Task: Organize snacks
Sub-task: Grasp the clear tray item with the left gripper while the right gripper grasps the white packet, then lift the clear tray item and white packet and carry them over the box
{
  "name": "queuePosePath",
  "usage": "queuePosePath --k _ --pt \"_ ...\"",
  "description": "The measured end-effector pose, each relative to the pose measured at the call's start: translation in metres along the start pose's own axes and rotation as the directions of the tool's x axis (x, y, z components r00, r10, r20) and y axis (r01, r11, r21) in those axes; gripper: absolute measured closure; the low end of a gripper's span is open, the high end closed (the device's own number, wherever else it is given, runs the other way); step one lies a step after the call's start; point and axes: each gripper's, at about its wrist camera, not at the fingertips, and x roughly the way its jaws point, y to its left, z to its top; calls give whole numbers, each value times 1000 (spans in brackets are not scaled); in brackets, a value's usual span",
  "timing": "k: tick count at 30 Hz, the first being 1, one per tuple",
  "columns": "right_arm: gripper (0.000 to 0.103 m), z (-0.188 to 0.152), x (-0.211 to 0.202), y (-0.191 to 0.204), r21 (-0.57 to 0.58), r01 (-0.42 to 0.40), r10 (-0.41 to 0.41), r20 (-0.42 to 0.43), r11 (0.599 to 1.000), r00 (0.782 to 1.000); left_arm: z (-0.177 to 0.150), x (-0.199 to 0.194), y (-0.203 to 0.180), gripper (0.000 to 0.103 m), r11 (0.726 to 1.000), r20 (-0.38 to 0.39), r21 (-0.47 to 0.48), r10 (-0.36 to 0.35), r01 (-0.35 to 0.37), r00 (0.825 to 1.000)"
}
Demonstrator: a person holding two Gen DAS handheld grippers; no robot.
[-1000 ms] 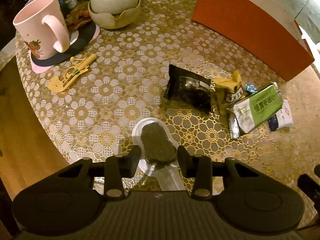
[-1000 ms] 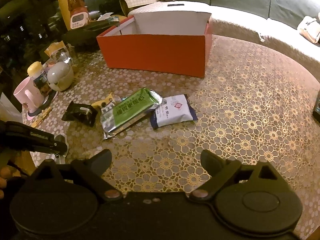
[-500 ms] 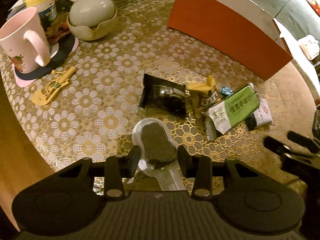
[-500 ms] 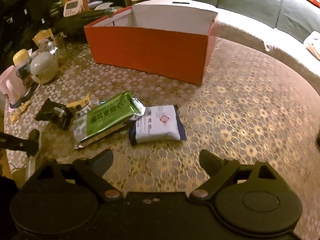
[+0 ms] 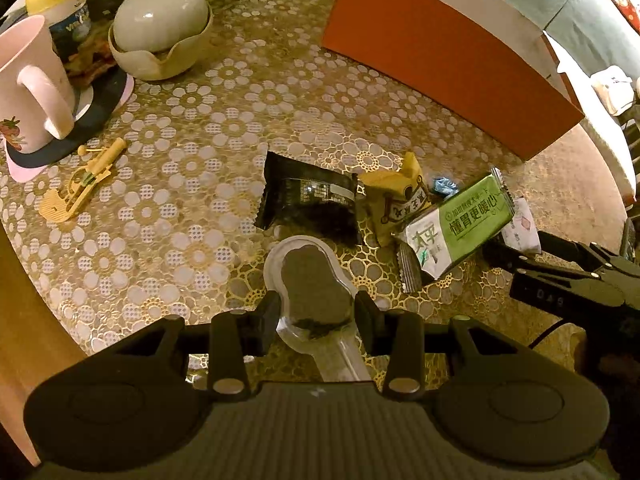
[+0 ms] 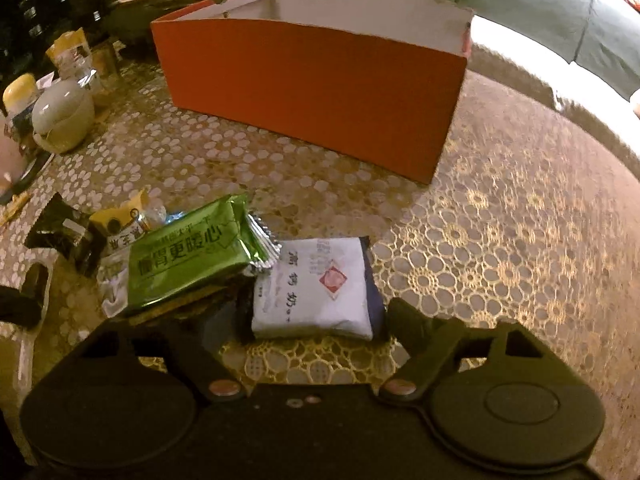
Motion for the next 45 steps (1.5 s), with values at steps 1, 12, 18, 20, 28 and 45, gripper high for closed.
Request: queuePosePath --k 1,12,18,20,28,45 --pt "25 -1 -1 1 -8 0 0 5 1000 1000 0 1 0 63 1000 -1 1 0 0 1000" --pt "46 -5 -10 -3 10 6 -7 32 1000 999 -2 -6 -5 63 1000 11 16 5 -5 1000" --pt "46 -14 -27 -11 58 9 -12 40 998 999 -5 -15 -12 63 1000 26 26 -4 3 1000" --pt "47 -16 -34 -13 71 7 -10 48 997 999 -6 -20 -15 63 999 35 32 -7 6 999" --pt "47 -17 -75 -18 101 -17 5 117 995 993 -8 -46 -32 63 997 96 74 -19 12 995" --pt "47 20 -155 -16 19 -1 -4 263 1000 965 23 -109 -77 63 983 267 184 -61 12 962"
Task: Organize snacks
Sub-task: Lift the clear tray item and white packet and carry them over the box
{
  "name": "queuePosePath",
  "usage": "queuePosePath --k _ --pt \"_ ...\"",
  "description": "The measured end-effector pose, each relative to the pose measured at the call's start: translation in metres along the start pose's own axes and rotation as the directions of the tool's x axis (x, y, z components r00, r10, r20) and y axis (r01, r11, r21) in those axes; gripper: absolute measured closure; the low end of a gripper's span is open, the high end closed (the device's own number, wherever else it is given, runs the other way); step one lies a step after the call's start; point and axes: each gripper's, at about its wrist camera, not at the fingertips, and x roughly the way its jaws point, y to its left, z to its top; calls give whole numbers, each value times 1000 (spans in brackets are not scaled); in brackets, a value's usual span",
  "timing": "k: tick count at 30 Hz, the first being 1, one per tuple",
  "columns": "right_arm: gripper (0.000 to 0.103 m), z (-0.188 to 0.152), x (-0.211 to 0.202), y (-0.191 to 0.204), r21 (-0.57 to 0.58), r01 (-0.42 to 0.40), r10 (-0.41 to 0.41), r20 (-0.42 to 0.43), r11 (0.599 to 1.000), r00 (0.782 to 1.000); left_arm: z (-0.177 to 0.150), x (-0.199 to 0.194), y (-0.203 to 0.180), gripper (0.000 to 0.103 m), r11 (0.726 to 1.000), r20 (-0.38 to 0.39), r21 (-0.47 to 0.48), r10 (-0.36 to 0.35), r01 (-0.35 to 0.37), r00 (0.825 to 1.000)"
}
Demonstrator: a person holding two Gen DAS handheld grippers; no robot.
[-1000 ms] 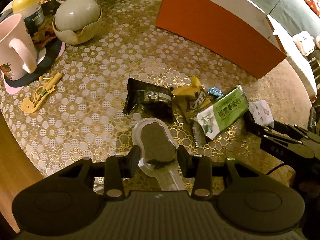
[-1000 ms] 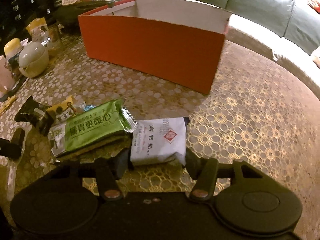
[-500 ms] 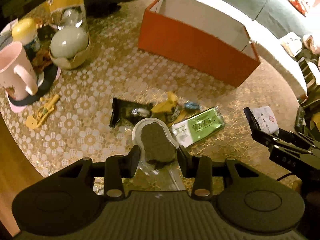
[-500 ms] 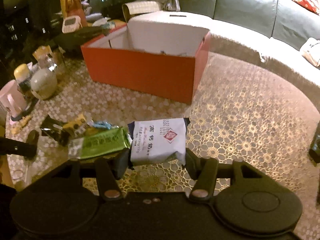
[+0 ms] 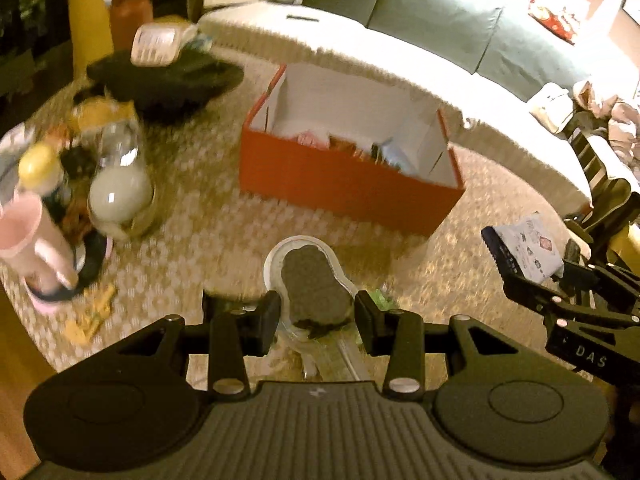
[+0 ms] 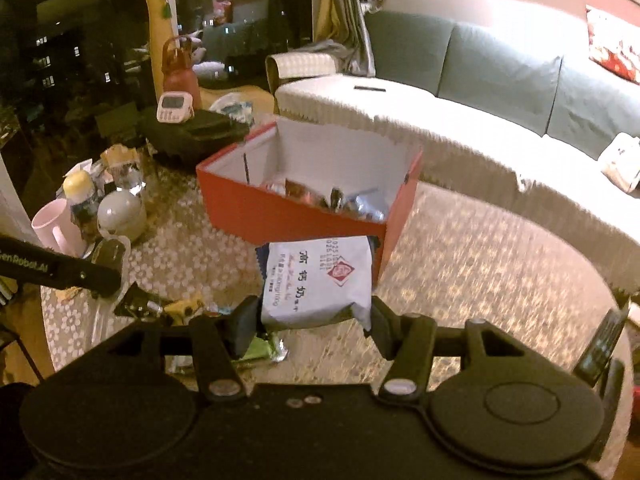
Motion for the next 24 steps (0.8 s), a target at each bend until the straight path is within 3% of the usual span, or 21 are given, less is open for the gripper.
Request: queuePosePath --k 15,24 --pt "47 61 14 -12 -73 61 -57 52 995 997 97 4 -36 63 982 182 178 22 -55 983" --pt "46 85 57 -23 -78 55 -53 33 995 998 151 49 -39 63 976 186 202 41 -79 982"
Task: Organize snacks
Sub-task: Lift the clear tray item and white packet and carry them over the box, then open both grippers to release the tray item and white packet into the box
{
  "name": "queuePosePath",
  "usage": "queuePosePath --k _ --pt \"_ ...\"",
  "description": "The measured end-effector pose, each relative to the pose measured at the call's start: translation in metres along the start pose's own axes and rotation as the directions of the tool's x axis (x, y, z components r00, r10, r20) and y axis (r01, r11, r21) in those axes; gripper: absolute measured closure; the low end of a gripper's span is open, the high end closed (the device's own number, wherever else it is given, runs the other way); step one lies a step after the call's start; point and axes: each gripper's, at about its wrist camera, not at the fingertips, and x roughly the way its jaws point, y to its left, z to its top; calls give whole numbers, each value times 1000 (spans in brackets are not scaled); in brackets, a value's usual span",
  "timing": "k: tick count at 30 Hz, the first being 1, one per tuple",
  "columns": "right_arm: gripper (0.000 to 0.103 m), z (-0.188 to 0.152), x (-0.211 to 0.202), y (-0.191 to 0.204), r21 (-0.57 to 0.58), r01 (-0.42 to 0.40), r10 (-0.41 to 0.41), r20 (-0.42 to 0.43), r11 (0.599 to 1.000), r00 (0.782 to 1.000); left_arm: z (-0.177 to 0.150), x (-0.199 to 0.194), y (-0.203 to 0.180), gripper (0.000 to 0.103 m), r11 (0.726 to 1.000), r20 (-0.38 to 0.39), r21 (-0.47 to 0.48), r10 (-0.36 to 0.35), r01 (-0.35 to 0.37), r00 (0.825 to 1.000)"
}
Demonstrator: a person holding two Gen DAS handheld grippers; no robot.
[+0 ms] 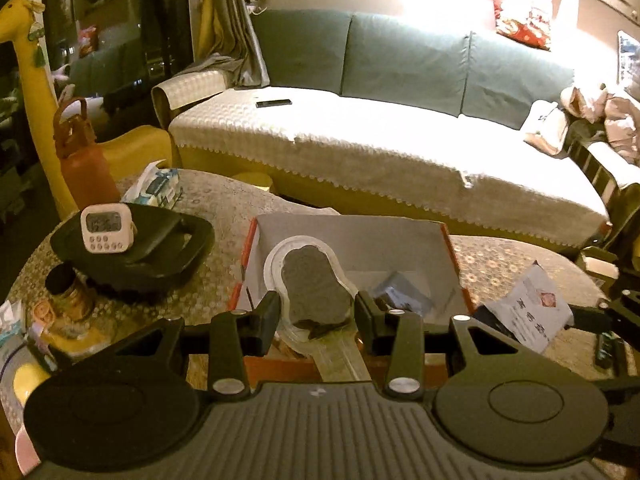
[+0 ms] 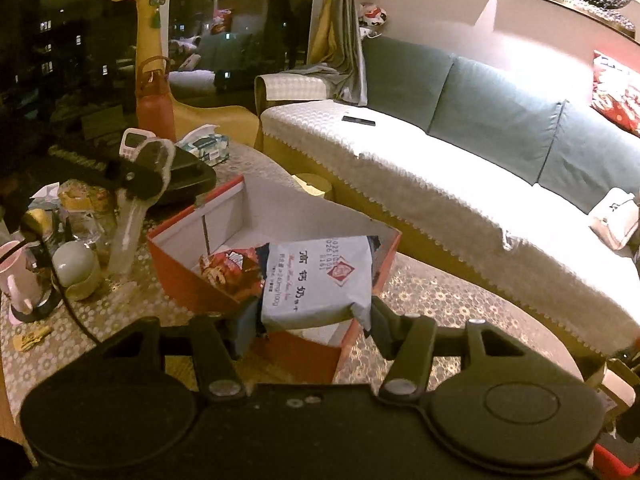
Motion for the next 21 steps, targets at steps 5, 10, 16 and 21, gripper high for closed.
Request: queuePosePath --k 5,10,16,21 --pt "46 8 33 -5 6 -1 1 -27 1000 1000 12 36 2 63 1000 -25 23 20 -19 1000" --pt "46 16 71 -9 29 -9 11 -67 1000 998 23 69 4 63 999 -46 27 42 -41 998" --pt "46 21 112 -12 63 -30 37 -116 998 993 29 112 5 63 998 -110 31 66 -63 992" --pt "46 23 139 -8 73 -53 65 -160 996 985 25 144 3 63 997 -176 35 79 -74 981"
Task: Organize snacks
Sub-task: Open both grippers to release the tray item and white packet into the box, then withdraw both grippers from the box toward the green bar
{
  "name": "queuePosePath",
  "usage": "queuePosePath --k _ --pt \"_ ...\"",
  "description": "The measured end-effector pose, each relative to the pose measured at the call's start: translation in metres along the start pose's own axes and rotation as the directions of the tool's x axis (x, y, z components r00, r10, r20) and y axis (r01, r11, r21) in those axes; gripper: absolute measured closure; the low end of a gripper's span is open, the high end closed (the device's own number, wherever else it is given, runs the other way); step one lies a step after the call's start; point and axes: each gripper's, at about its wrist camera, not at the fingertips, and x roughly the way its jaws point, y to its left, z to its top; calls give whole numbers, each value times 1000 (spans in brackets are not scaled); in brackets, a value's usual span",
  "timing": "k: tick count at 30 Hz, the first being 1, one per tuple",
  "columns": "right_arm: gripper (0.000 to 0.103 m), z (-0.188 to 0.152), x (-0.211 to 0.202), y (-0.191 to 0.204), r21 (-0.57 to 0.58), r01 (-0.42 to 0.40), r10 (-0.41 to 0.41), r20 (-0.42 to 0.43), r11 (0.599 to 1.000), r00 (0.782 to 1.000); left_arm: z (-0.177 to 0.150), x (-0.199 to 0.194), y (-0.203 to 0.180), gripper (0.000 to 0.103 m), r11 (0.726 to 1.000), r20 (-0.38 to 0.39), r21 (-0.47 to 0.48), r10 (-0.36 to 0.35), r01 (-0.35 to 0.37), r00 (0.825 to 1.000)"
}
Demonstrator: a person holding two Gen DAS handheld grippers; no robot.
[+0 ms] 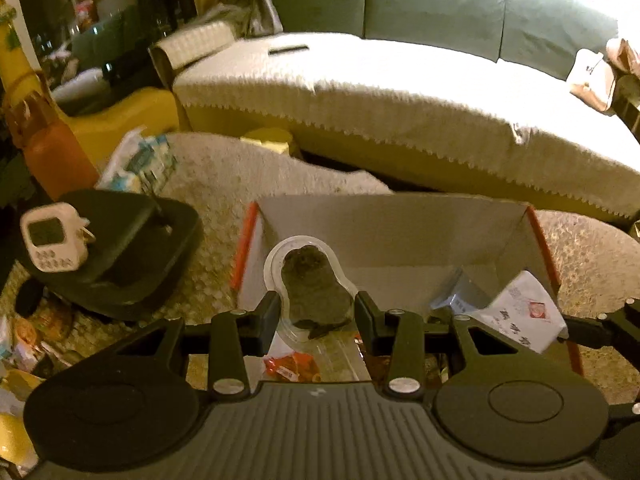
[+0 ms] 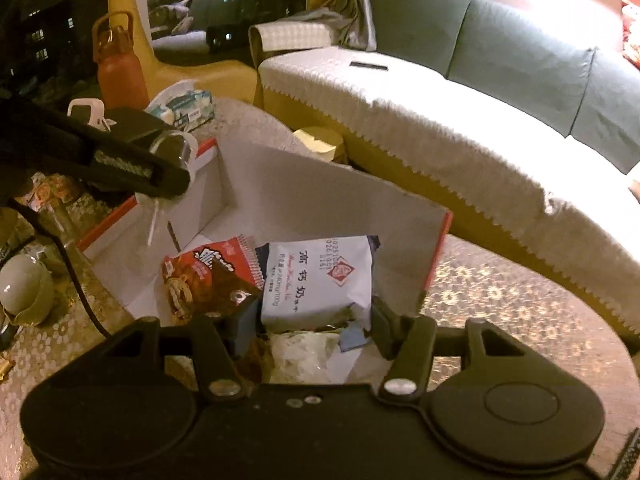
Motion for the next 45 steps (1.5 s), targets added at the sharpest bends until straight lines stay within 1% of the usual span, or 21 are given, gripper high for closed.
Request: queuePosePath --k 3,8,16,18,19,21,26,28,30,32,36,40,43,45 --pt "46 2 12 5 -12 -9 9 -24 1000 1000 -2 15 -4 63 1000 -37 21 0 0 999" --pt "46 -4 24 16 -58 -6 3 -52 998 999 -11 34 -9 62 999 -95 52 0 5 995" --pt "46 -7 26 12 -28 -1 -1 -66 1000 998 -20 42 -9 62 999 -130 41 -16 22 991" --pt "44 -7 23 9 -9 4 -5 -58 1000 998 -21 39 -8 59 999 -127 34 -22 27 992" --pt "43 -7 20 6 2 3 -3 -50 1000 999 -22 37 -7 54 999 -123 27 -30 33 992" --pt "42 -6 15 2 25 -7 8 -41 1000 999 -23 30 -5 50 999 -109 15 -40 42 993" --pt "40 -6 -5 0 54 -27 27 -15 998 1000 -25 10 -4 44 998 -81 14 -56 58 995" --pt "35 -6 -15 -1 60 -28 28 0 998 1000 -26 0 -3 40 998 -69 13 -60 61 996" --pt "28 -7 -24 -1 70 -37 36 16 997 999 -27 -9 -3 40 998 -59 15 -66 67 996" --pt "27 -7 -33 0 79 -42 40 25 996 999 -29 -20 -3 39 997 -47 16 -69 69 997" --pt "21 -8 -51 4 82 -47 43 48 995 998 -33 -43 0 31 996 -16 12 -85 85 996" --pt "17 -11 -70 9 87 -55 49 68 995 996 -39 -64 2 28 995 4 10 -98 98 995" --pt "13 -14 -85 15 83 -55 48 84 995 995 -47 -83 4 23 995 28 14 -103 102 994" --pt "9 -18 -95 18 80 -61 53 93 995 994 -53 -96 6 22 995 53 18 -97 96 994"
